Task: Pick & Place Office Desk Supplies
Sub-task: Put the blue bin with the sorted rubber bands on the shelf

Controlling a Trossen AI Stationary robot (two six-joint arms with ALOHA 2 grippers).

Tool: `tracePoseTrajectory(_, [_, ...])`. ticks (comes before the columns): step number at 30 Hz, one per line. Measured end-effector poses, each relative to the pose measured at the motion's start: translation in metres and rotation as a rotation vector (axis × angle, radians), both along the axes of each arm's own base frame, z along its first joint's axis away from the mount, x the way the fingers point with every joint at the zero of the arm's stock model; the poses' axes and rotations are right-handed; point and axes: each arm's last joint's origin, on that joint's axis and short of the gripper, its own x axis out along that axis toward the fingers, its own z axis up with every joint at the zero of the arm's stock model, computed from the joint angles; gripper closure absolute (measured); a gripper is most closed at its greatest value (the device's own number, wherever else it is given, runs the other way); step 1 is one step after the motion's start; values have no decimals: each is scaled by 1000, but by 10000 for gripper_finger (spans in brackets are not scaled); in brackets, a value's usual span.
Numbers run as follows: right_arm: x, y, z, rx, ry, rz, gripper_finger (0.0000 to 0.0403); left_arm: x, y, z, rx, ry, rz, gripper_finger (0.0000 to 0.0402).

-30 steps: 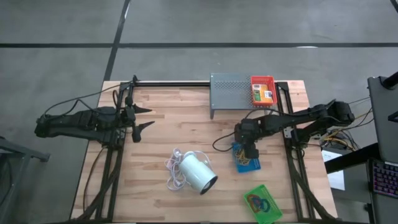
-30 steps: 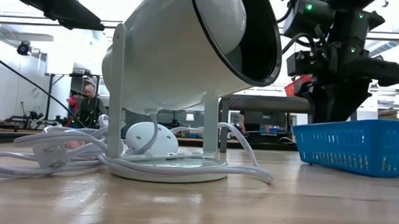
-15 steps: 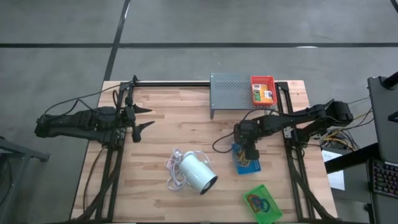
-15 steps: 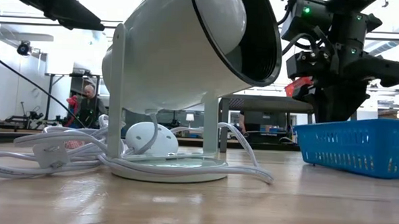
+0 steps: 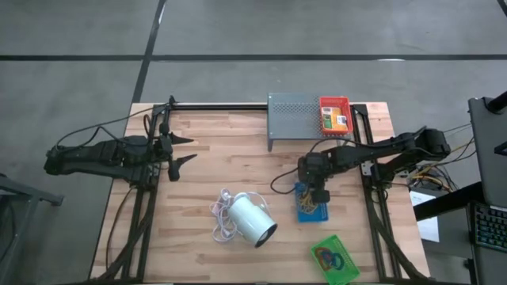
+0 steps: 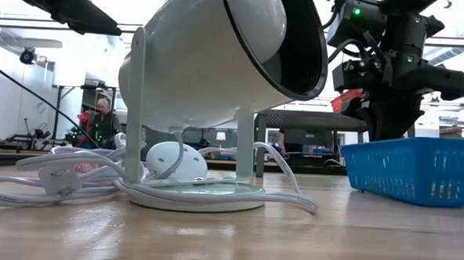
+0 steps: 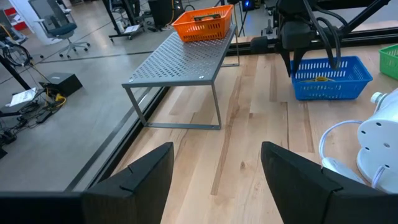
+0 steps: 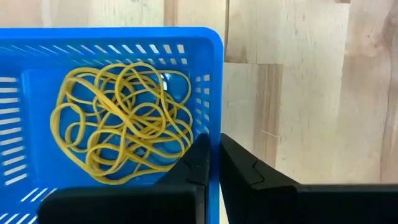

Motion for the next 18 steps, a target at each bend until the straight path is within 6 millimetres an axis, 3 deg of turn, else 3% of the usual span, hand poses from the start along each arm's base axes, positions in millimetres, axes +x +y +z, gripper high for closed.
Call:
tracePoseTrajectory(9, [6, -5, 32, 116, -27, 7, 389, 0, 0, 0, 0, 0, 0, 158])
tracePoseTrajectory(18, [7, -24, 78, 272, -18, 57, 390, 0, 0, 0, 0, 1, 0, 158])
